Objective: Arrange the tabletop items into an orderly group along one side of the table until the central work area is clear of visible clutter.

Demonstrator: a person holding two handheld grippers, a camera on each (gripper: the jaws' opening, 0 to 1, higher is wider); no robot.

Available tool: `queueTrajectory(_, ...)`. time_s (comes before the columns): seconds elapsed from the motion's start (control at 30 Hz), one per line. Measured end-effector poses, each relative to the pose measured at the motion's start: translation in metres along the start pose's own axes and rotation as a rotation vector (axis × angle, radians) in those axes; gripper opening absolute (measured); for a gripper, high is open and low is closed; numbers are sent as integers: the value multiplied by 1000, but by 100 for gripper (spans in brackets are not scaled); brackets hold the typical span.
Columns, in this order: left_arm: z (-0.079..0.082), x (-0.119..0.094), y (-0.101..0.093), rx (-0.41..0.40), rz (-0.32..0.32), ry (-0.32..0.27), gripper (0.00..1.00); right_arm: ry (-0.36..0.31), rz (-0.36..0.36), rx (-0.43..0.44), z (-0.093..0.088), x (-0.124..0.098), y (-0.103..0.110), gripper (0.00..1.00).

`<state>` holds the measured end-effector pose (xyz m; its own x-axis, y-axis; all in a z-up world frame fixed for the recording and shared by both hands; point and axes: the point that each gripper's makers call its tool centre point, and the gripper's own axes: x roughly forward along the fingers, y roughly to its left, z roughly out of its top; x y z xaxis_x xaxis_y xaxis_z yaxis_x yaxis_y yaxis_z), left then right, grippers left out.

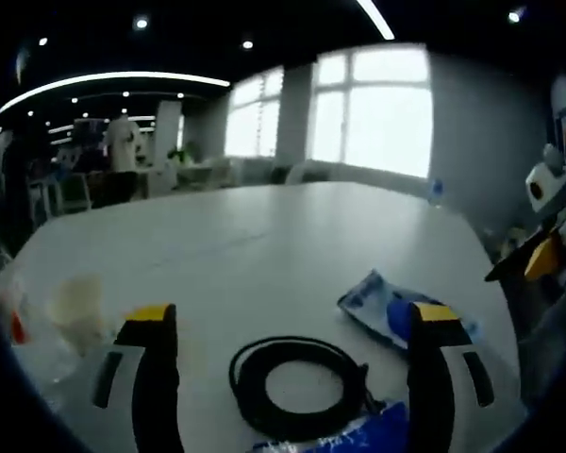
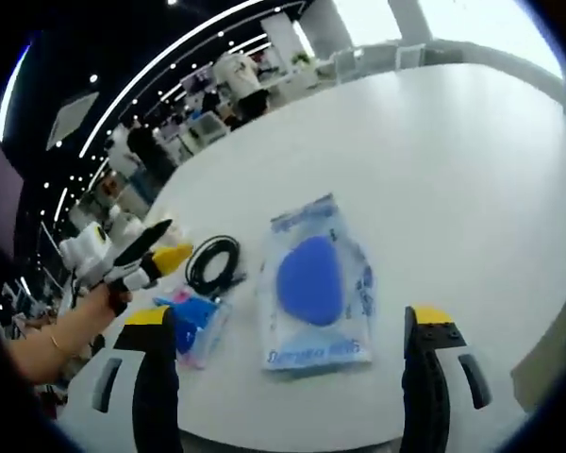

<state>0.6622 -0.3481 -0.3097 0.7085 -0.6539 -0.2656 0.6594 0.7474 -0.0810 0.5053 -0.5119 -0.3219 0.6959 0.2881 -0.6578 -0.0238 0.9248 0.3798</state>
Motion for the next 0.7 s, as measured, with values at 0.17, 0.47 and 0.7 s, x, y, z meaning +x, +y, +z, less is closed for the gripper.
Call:
queueTrajectory(0.17, 3, 24, -11, 64, -54, 25, 98, 20, 13, 105, -13, 3, 8, 99)
queueTrajectory(0.47, 7, 57, -25, 117, -134, 35, 95, 82, -12, 295, -37, 13, 13, 91)
queueTrajectory(0.7, -4, 77, -37, 156, -188, 83, 83, 103, -10, 423, -49, 24, 20, 80)
